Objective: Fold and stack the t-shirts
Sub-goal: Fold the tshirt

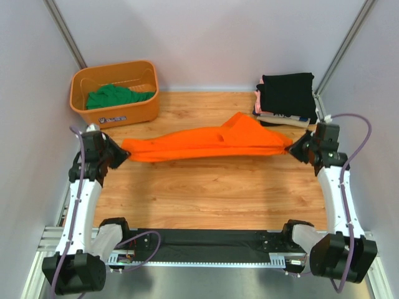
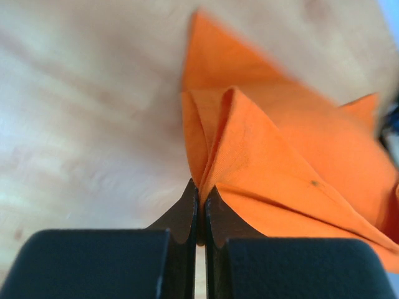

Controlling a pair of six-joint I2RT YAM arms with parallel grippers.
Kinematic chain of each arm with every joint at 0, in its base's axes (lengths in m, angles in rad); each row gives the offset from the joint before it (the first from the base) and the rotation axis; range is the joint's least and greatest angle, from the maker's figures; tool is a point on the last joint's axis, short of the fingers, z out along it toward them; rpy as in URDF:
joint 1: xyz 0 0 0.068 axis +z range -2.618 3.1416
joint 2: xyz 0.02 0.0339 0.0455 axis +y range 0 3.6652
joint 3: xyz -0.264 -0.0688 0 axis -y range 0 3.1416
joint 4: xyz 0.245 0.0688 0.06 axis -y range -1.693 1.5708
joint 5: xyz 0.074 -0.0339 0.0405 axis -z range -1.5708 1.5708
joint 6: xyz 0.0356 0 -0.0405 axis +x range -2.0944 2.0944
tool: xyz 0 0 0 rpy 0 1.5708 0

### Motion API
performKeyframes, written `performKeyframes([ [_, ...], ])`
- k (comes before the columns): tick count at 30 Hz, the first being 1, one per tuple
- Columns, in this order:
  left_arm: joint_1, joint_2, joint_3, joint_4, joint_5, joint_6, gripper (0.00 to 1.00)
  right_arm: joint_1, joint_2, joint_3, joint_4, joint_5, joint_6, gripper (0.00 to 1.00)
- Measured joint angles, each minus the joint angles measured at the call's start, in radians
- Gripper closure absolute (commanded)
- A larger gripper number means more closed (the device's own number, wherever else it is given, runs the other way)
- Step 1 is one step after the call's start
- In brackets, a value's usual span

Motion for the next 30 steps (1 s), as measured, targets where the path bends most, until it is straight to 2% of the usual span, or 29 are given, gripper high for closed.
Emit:
performKeyframes([
  [6,0.009,-0.146,-0.223,-0.156,-0.003,-0.036,1.00,-0.008,-0.108,-0.288,-0.103,0.000,0.082,1.00],
  [9,0.008,-0.247,-0.233,-0.233,-0.002,-0.075,0.96,-0.019,-0.243,-0.356,-0.159,0.003,0.131,1.00],
  [14,0.008,-0.370,-0.223,-0.306,-0.003,-0.118,0.90,-0.035,-0.430,-0.377,-0.231,0.036,0.209,0.99],
  [16,0.008,-0.399,-0.223,-0.338,-0.002,-0.128,0.84,-0.039,-0.478,-0.379,-0.266,0.052,0.237,0.88],
  [17,0.008,-0.411,-0.223,-0.355,-0.002,-0.130,0.75,-0.040,-0.497,-0.383,-0.278,0.056,0.250,0.83],
  [18,0.008,-0.425,-0.223,-0.373,-0.002,-0.132,0.58,-0.040,-0.520,-0.388,-0.297,0.062,0.263,0.61],
  [19,0.008,-0.439,-0.223,-0.387,-0.002,-0.135,0.34,-0.040,-0.534,-0.392,-0.310,0.064,0.278,0.49],
  [21,0.008,-0.460,-0.223,-0.416,0.001,-0.137,0.22,-0.041,-0.564,-0.397,-0.346,0.074,0.296,0.23],
  [22,0.008,-0.472,-0.223,-0.433,0.002,-0.141,0.19,-0.041,-0.578,-0.397,-0.361,0.079,0.306,0.20],
  [26,0.008,-0.525,-0.204,-0.503,-0.008,-0.140,0.18,-0.041,-0.645,-0.396,-0.409,0.112,0.329,0.19],
  [30,0.008,-0.570,-0.098,-0.555,-0.054,-0.117,0.20,-0.041,-0.689,-0.359,-0.395,0.120,0.332,0.27],
])
